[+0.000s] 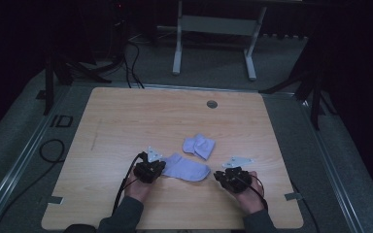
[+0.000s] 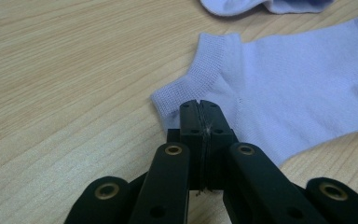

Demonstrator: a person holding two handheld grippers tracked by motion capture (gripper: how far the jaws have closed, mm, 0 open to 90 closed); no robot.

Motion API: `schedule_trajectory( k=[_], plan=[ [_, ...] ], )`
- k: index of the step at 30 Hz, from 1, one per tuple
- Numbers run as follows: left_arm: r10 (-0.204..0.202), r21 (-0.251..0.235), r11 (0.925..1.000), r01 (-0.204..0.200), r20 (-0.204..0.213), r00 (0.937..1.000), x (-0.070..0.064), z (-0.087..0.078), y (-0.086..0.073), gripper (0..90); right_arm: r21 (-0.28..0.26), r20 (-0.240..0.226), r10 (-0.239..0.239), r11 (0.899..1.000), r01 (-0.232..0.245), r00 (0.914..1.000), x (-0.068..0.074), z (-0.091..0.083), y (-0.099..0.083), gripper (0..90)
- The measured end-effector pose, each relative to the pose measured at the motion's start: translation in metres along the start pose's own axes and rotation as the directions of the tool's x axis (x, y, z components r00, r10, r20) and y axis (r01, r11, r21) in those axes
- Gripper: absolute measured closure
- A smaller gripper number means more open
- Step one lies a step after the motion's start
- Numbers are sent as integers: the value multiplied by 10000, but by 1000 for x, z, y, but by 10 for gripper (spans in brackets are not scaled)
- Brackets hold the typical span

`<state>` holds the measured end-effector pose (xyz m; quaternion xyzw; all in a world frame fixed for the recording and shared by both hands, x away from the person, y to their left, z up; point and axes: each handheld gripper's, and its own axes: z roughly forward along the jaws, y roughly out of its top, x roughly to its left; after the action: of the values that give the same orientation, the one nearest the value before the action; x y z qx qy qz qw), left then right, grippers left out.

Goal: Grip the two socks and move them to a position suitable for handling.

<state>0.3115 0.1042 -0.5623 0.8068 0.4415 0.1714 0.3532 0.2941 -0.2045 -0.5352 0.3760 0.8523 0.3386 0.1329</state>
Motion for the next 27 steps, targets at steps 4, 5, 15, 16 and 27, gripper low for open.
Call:
schedule_trajectory(
  k=[4,5,15,16,27],
  plan=[
    [-33,-2,10000,33,24,10000,0,0,0,890,-690,115,31,9976,-23,9999,4,-14,9,812],
    [-33,-2,10000,33,24,10000,0,0,0,890,-690,115,31,9976,-23,9999,4,-14,9,812],
    [-47,6,10000,47,32,10000,1,0,0,889,-720,-162,-936,9931,922,9955,31,9,43,899],
    [-63,16,10000,62,50,10000,1,-1,0,890,-395,-159,-907,9952,901,9957,32,17,41,899],
    [-163,44,9999,163,109,9998,1,-1,-1,888,561,-144,-319,9979,327,9994,17,25,3,900]
  ],
)
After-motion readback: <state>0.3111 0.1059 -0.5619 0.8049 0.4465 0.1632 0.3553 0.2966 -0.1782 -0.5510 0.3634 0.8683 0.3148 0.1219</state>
